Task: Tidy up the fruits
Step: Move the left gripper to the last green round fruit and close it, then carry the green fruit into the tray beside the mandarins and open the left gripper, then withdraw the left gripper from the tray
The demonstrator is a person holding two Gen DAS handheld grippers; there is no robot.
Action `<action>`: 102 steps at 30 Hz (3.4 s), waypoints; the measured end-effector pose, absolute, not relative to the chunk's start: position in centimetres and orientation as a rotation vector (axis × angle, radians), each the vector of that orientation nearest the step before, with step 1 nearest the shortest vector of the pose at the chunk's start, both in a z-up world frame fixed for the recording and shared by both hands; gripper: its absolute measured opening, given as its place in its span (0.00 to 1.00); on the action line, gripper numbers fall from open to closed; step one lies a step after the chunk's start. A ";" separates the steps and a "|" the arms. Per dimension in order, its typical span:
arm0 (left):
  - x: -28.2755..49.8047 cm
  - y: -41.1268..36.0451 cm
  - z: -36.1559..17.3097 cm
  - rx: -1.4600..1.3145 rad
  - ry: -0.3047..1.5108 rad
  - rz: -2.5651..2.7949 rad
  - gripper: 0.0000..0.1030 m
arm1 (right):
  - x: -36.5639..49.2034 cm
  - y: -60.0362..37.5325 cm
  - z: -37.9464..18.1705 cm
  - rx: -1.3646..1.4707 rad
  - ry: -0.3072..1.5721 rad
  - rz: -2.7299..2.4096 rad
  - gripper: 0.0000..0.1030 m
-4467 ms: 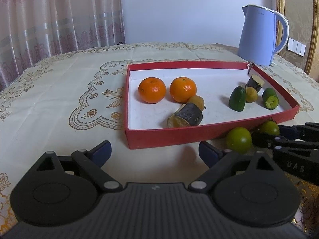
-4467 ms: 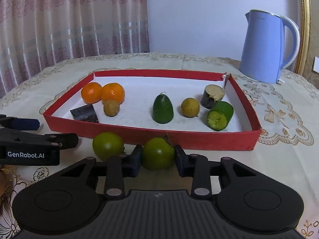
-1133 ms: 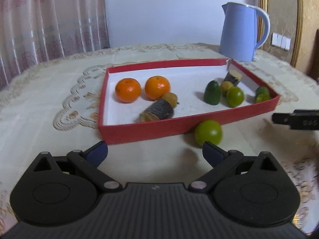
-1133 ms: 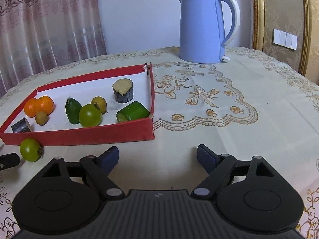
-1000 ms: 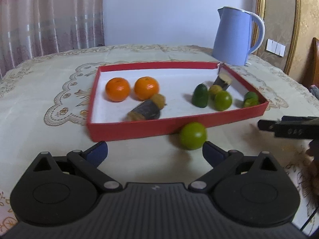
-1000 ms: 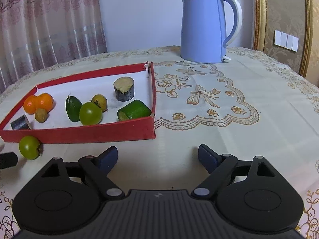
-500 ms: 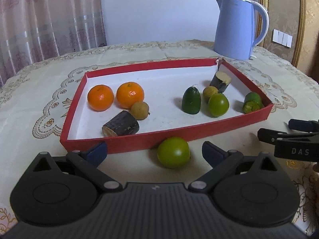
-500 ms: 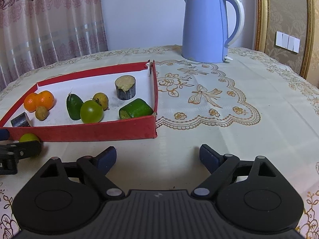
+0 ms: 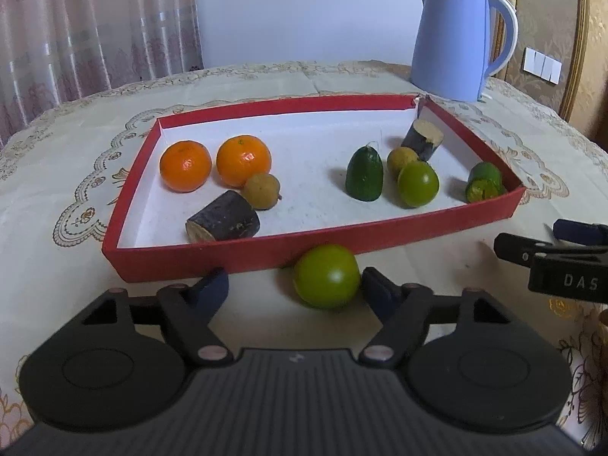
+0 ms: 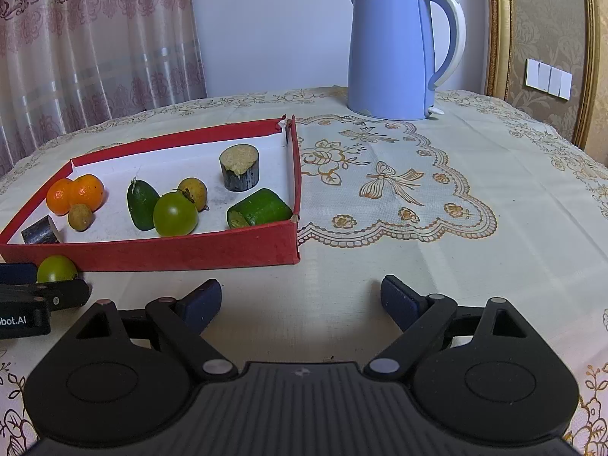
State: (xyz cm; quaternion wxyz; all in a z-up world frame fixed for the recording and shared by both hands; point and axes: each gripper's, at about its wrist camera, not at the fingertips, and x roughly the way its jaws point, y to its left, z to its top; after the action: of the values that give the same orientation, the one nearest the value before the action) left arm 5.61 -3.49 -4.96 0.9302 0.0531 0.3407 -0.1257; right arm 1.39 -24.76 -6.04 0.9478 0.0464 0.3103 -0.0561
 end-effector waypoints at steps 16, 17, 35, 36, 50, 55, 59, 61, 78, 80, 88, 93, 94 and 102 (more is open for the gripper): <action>4.3 -4.6 -4.9 0.188 0.633 -0.291 0.31 | 1.4 -24.8 -6.0 0.093 0.632 -0.115 0.89; 4.3 -4.6 -4.9 0.188 0.633 -0.292 0.31 | 1.4 -24.8 -6.0 0.092 0.632 -0.115 0.89; 3.7 -4.4 -4.4 0.174 0.615 -0.315 0.31 | 1.4 -24.8 -6.0 0.094 0.632 -0.114 0.89; 3.6 -4.4 -4.2 0.169 0.615 -0.319 0.31 | 1.4 -24.8 -6.0 0.095 0.632 -0.114 0.89; 4.3 -5.7 -0.5 0.189 0.526 -0.343 0.31 | 1.4 -24.8 -6.0 0.094 0.632 -0.114 0.89; 6.7 -6.4 -0.2 0.179 0.528 -0.332 0.31 | 1.4 -24.8 -6.0 0.094 0.632 -0.115 0.89; 8.8 -6.7 -0.7 0.171 0.543 -0.309 0.31 | 1.4 -24.8 -6.0 0.092 0.632 -0.115 0.89; 9.7 -6.7 -1.2 0.160 0.560 -0.304 0.31 | 1.4 -24.8 -6.0 0.092 0.632 -0.115 0.89; 13.7 -7.4 -4.0 0.149 0.661 -0.274 0.31 | 1.6 -24.5 -6.1 0.074 0.639 -0.119 0.89; 13.8 -7.2 -4.0 0.138 0.666 -0.275 0.31 | 1.6 -24.5 -6.1 0.074 0.639 -0.119 0.89; 12.9 -7.1 -3.7 0.132 0.634 -0.264 0.50 | 1.6 -24.5 -6.1 0.069 0.641 -0.120 0.90; 11.8 -6.4 -3.4 0.112 0.632 -0.262 0.64 | 1.6 -24.5 -6.2 0.069 0.642 -0.120 0.90; 11.5 -6.2 -3.3 0.109 0.625 -0.259 0.65 | 1.6 -24.5 -6.2 0.069 0.641 -0.120 0.90; 8.8 -4.5 -2.2 0.082 0.559 -0.205 0.74 | 1.6 -24.5 -6.2 0.066 0.642 -0.121 0.90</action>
State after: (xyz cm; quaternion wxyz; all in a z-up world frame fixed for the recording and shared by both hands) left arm 8.76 -4.50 -2.18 0.9552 0.0405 0.2752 -0.1011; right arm 1.64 -24.50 -6.18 0.9465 0.0325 0.3154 -0.0595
